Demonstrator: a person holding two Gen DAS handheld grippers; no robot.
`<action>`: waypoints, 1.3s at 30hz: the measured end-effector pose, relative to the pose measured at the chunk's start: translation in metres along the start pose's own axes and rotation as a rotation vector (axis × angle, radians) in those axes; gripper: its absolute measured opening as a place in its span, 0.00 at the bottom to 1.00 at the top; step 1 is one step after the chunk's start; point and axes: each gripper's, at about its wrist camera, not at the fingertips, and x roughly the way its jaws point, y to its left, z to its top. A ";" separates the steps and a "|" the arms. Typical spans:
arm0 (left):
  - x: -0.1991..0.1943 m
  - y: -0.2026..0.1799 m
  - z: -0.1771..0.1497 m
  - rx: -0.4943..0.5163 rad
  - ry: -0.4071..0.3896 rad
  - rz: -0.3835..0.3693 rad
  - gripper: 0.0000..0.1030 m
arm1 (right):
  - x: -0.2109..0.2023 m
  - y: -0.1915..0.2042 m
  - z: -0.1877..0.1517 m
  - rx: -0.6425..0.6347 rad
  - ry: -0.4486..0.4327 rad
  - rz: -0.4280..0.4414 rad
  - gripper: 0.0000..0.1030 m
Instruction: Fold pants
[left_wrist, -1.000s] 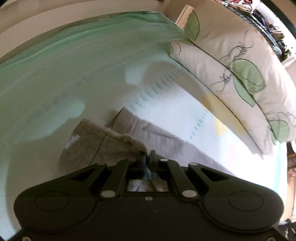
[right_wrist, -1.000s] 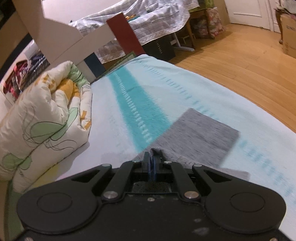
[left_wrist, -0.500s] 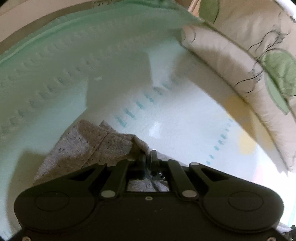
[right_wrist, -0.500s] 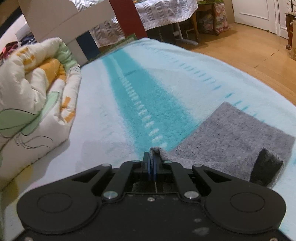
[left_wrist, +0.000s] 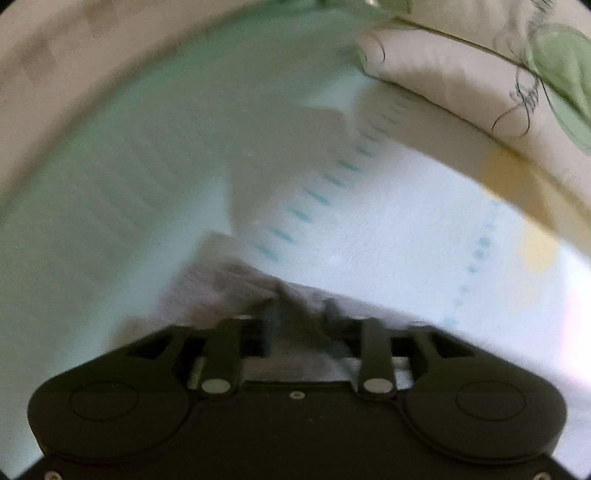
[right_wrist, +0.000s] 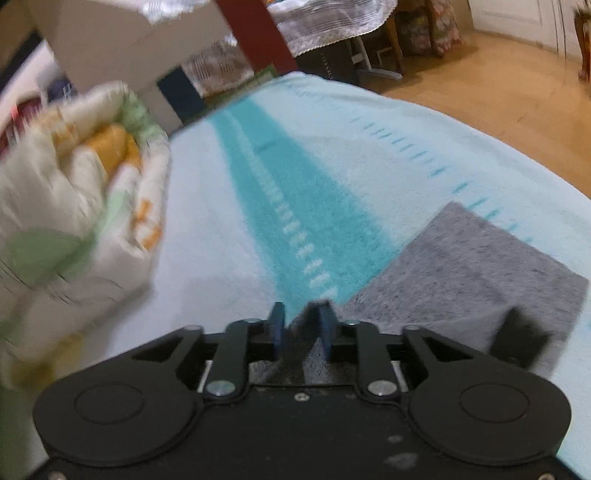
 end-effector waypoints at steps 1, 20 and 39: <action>-0.012 -0.002 -0.005 0.034 -0.042 0.044 0.60 | -0.012 -0.006 0.004 0.013 -0.013 0.009 0.28; -0.053 0.044 0.017 -0.070 -0.177 0.244 0.62 | -0.108 -0.080 0.005 0.045 -0.034 -0.044 0.36; -0.124 -0.127 -0.160 0.472 -0.050 -0.371 0.58 | -0.114 -0.067 -0.020 -0.081 -0.008 -0.075 0.36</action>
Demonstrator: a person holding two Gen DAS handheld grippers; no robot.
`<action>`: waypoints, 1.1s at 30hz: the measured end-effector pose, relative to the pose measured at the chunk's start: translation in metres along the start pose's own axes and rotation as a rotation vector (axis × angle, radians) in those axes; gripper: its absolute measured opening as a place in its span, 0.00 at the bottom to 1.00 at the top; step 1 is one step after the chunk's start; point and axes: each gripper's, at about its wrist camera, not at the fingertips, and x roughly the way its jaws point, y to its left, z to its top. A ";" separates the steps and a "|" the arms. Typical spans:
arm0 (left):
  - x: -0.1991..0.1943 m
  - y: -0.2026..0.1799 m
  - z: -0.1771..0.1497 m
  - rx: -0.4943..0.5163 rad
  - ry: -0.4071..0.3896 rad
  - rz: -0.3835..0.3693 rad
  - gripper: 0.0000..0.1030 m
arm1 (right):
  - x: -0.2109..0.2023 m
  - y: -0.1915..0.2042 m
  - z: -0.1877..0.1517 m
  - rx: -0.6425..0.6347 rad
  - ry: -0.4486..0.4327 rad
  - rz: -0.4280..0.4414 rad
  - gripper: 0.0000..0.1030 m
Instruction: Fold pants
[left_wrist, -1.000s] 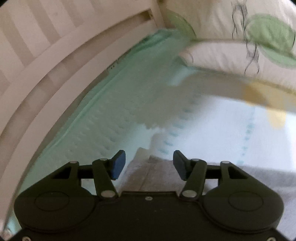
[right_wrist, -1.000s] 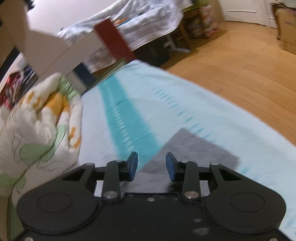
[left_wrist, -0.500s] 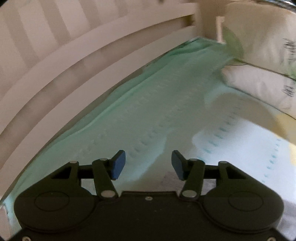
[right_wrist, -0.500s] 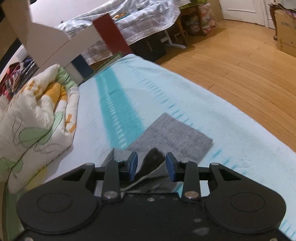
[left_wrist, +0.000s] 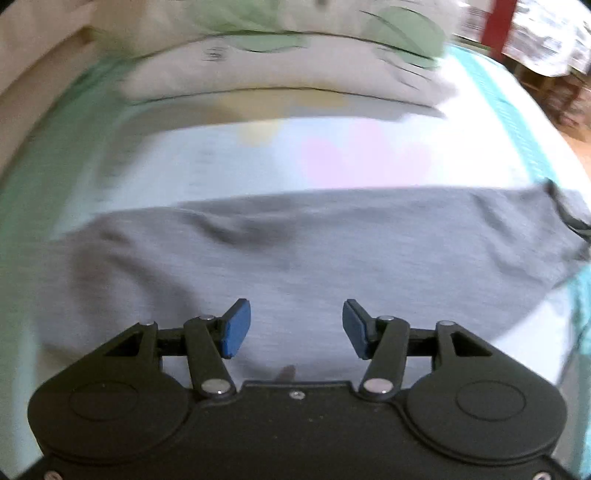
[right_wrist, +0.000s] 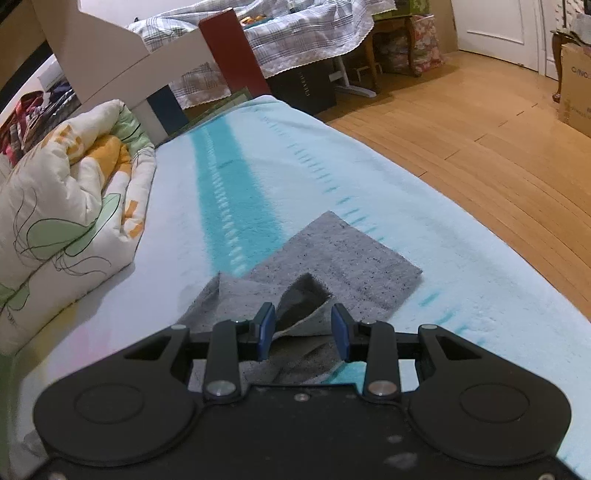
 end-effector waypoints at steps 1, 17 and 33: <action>0.007 -0.012 -0.002 0.009 0.001 -0.009 0.58 | 0.000 0.000 0.001 0.006 0.009 0.011 0.36; 0.090 -0.053 -0.026 0.056 0.088 0.030 0.64 | 0.040 -0.018 0.013 0.066 0.024 -0.002 0.36; 0.088 -0.053 -0.025 0.094 0.087 0.035 0.64 | 0.049 -0.049 0.050 0.114 -0.074 -0.263 0.34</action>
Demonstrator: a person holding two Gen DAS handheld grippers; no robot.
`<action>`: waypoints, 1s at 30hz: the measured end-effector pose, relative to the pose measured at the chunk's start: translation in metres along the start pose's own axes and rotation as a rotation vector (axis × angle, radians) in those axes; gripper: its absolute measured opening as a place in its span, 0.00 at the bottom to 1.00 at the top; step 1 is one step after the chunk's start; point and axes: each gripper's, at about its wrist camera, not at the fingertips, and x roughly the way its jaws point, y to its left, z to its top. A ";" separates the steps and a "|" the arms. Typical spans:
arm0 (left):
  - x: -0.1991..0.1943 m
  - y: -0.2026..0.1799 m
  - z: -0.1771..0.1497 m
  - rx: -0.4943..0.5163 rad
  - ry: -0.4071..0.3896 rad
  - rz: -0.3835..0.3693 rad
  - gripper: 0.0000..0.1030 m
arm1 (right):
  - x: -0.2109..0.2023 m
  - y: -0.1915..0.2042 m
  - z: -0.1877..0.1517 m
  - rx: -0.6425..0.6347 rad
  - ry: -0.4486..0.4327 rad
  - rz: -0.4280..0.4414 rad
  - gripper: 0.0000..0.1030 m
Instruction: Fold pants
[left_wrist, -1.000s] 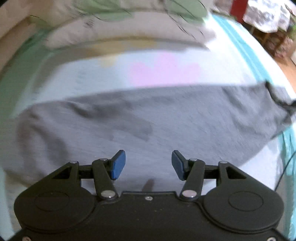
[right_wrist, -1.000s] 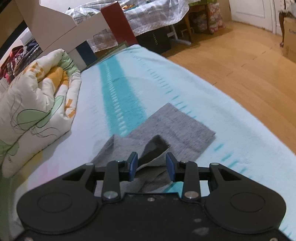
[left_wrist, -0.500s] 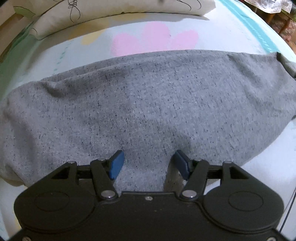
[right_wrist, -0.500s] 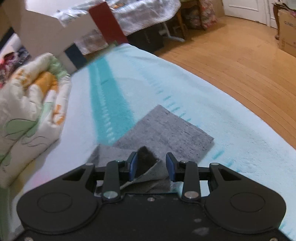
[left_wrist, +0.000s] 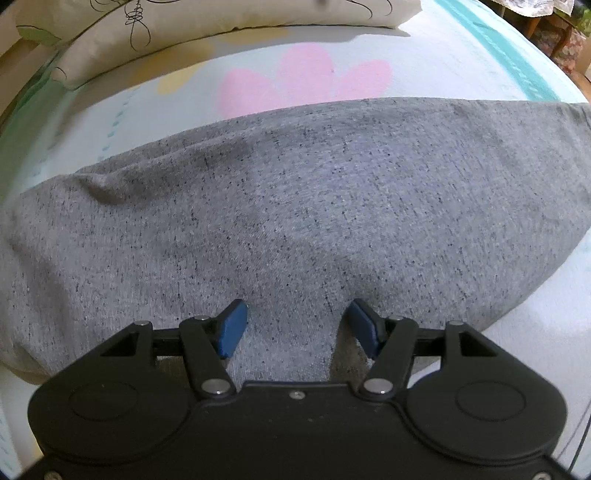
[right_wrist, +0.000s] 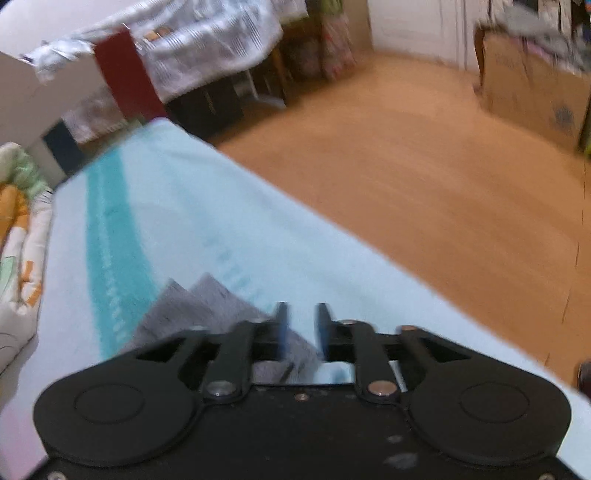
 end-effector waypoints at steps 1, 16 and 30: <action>0.001 -0.001 0.000 -0.002 0.000 0.000 0.64 | -0.008 0.002 -0.002 -0.009 -0.023 0.035 0.36; -0.001 0.017 0.007 -0.038 -0.010 -0.026 0.65 | 0.017 0.065 -0.060 -0.267 0.075 -0.005 0.25; -0.040 0.118 0.008 -0.167 -0.004 0.102 0.63 | -0.137 0.113 -0.218 -0.501 0.199 0.691 0.30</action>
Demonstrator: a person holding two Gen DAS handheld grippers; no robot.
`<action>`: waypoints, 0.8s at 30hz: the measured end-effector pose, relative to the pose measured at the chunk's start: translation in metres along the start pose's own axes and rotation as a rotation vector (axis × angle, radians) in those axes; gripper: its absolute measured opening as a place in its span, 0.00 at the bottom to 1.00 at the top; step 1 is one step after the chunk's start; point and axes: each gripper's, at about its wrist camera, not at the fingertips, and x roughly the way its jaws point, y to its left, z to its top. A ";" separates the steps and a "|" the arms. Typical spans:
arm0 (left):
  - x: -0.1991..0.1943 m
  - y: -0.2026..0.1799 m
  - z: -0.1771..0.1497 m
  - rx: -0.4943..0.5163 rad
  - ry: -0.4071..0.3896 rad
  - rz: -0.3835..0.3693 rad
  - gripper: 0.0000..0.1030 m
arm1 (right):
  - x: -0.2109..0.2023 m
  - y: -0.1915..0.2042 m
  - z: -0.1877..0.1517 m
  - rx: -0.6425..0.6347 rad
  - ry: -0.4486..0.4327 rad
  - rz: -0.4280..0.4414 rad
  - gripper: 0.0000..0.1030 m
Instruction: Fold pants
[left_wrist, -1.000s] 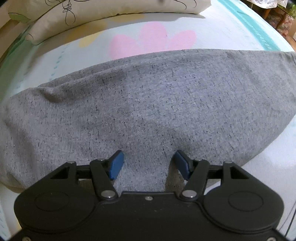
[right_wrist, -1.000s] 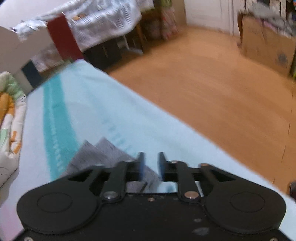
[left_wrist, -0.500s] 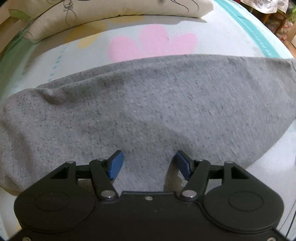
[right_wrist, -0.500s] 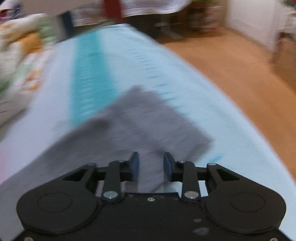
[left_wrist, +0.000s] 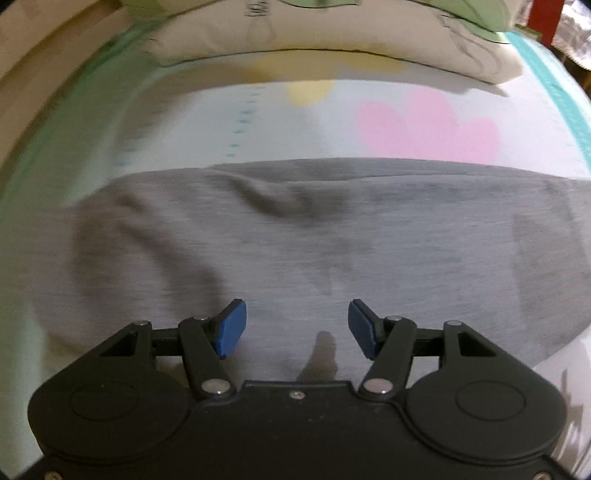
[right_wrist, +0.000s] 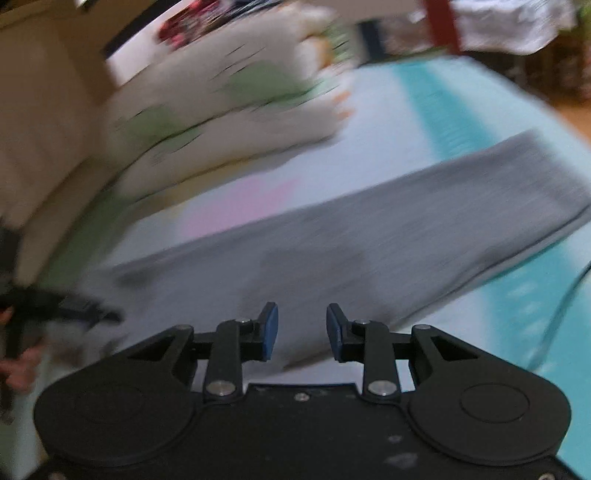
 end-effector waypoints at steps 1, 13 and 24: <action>-0.003 0.010 0.000 -0.010 -0.005 0.014 0.63 | 0.004 0.012 -0.005 -0.016 0.017 0.021 0.30; 0.003 0.134 0.027 -0.105 -0.013 0.154 0.63 | 0.108 0.137 0.055 -0.039 0.089 0.154 0.31; 0.019 0.166 0.046 0.013 -0.061 0.139 0.63 | 0.192 0.193 0.095 -0.126 0.183 0.176 0.32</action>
